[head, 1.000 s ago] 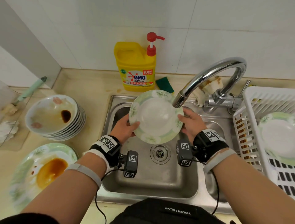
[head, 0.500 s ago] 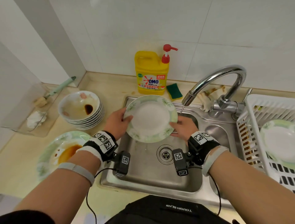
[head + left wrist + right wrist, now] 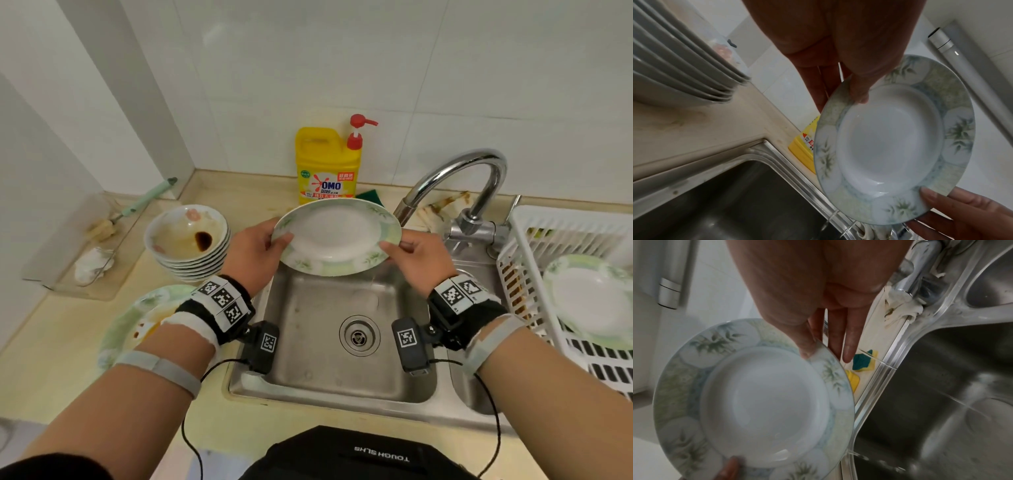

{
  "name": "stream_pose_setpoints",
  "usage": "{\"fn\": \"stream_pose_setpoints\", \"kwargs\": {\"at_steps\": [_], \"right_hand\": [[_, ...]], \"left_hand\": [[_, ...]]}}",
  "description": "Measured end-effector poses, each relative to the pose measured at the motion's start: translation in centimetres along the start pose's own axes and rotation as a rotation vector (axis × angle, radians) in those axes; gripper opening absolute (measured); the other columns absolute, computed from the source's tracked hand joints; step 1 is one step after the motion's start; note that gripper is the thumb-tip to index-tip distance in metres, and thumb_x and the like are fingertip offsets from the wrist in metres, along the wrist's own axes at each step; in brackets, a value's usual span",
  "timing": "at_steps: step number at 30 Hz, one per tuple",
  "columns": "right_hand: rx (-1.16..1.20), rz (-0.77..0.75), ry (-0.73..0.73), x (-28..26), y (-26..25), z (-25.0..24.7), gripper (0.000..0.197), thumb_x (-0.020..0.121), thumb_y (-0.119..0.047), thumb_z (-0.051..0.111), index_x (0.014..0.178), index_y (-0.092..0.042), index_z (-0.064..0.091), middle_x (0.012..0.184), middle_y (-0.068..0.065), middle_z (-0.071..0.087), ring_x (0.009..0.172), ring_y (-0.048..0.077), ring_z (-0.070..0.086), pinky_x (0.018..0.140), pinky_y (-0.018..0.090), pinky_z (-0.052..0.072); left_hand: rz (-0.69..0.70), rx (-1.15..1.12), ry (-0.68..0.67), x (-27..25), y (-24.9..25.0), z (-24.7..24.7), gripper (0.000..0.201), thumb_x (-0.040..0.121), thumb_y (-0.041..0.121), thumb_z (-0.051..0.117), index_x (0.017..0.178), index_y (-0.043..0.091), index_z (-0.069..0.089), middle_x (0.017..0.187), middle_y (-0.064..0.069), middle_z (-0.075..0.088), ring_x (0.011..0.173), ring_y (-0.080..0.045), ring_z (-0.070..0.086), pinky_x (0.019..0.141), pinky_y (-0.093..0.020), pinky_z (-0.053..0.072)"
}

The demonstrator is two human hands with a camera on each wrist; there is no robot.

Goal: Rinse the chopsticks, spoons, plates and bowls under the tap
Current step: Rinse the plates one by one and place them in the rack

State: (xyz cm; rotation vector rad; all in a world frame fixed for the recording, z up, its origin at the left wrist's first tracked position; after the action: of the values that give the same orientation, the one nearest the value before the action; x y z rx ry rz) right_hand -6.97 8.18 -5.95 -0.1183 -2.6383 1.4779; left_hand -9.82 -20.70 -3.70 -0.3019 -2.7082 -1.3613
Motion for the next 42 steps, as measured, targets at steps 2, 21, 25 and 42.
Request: {"fn": "stream_pose_setpoints", "kwargs": {"at_steps": [2, 21, 25, 42], "right_hand": [[-0.021, -0.019, 0.022, -0.5, -0.6, -0.8, 0.015, 0.097, -0.021, 0.067, 0.107, -0.021, 0.079, 0.096, -0.010, 0.078, 0.093, 0.005, 0.072, 0.089, 0.028, 0.056], [-0.260, -0.036, 0.245, -6.3, 1.1, -6.3, 0.021, 0.096, -0.015, 0.068, 0.114, -0.018, 0.078, 0.086, -0.018, 0.066, 0.074, -0.013, 0.055, 0.071, -0.002, 0.036], [-0.328, -0.074, 0.282, -6.8, 0.8, -7.2, 0.020, 0.097, -0.015, 0.067, 0.114, -0.017, 0.078, 0.081, -0.016, 0.066, 0.074, 0.005, 0.061, 0.071, 0.010, 0.040], [-0.168, 0.010, 0.167, -6.8, 4.9, -13.9, 0.015, 0.098, -0.021, 0.067, 0.106, -0.019, 0.079, 0.085, -0.002, 0.077, 0.079, 0.010, 0.069, 0.074, 0.019, 0.050]], "left_hand": [[0.022, 0.027, -0.017, 0.1, 0.5, 0.2, 0.022, 0.100, 0.023, 0.060, 0.119, 0.024, 0.071, 0.098, 0.003, 0.076, 0.095, -0.019, 0.070, 0.088, -0.044, 0.058], [0.230, 0.254, -0.191, -0.6, 4.3, 6.7, 0.039, 0.101, 0.024, 0.060, 0.140, 0.023, 0.061, 0.110, -0.014, 0.075, 0.106, -0.035, 0.067, 0.087, -0.029, 0.044], [0.209, 0.216, -0.190, -0.5, 4.7, 7.2, 0.036, 0.102, 0.030, 0.058, 0.138, 0.025, 0.063, 0.106, -0.012, 0.076, 0.102, -0.030, 0.068, 0.091, -0.032, 0.049], [0.161, 0.267, -0.105, -2.3, 10.8, 11.5, 0.014, 0.101, 0.029, 0.059, 0.104, 0.022, 0.070, 0.080, 0.001, 0.066, 0.079, -0.022, 0.060, 0.070, -0.030, 0.039]]}}
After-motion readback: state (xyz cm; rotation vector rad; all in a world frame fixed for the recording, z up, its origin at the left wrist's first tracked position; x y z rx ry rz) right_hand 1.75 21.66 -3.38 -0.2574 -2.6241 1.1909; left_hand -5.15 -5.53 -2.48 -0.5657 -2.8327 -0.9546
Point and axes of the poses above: each hand's wrist, its own x-axis towards the middle knuckle, its own z-axis out of the palm, y = z × x, the point moved 10 cm from there along x, towards the middle knuckle
